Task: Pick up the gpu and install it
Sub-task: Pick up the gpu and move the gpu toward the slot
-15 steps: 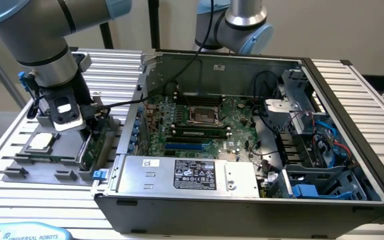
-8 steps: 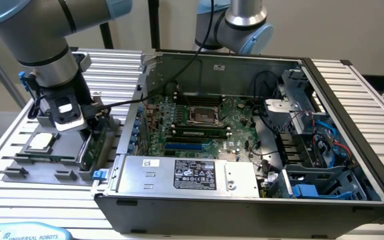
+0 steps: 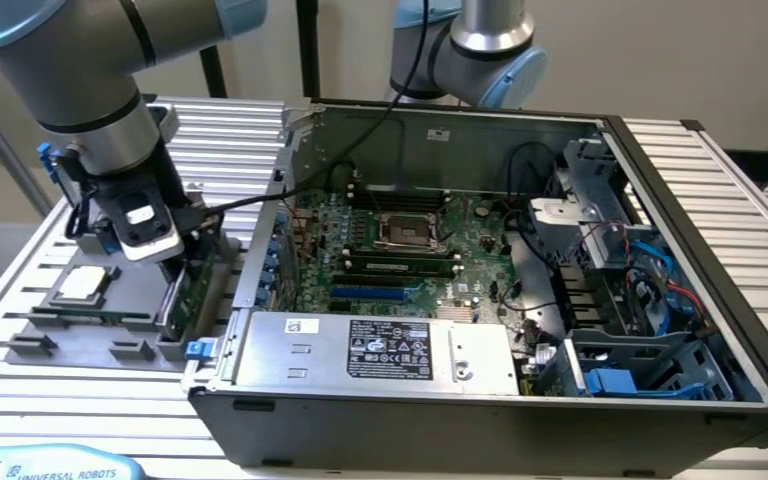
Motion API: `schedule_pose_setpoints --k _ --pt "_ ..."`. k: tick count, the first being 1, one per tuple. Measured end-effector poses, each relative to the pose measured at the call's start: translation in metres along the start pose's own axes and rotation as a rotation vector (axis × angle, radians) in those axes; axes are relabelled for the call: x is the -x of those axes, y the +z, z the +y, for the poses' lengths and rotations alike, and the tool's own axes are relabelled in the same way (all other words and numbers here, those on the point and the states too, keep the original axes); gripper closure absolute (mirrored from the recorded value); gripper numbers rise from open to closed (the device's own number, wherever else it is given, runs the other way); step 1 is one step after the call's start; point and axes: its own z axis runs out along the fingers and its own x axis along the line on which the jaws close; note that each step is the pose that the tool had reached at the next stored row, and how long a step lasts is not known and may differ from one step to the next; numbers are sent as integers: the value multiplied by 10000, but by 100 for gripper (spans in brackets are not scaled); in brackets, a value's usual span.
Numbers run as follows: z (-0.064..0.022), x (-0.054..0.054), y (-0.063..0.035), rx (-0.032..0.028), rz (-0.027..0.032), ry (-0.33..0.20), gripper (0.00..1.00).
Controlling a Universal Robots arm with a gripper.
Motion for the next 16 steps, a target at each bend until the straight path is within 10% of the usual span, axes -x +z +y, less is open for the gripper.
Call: schedule_pose_setpoints --k 16 --pt "-1 5 1 10 7 -167 73"
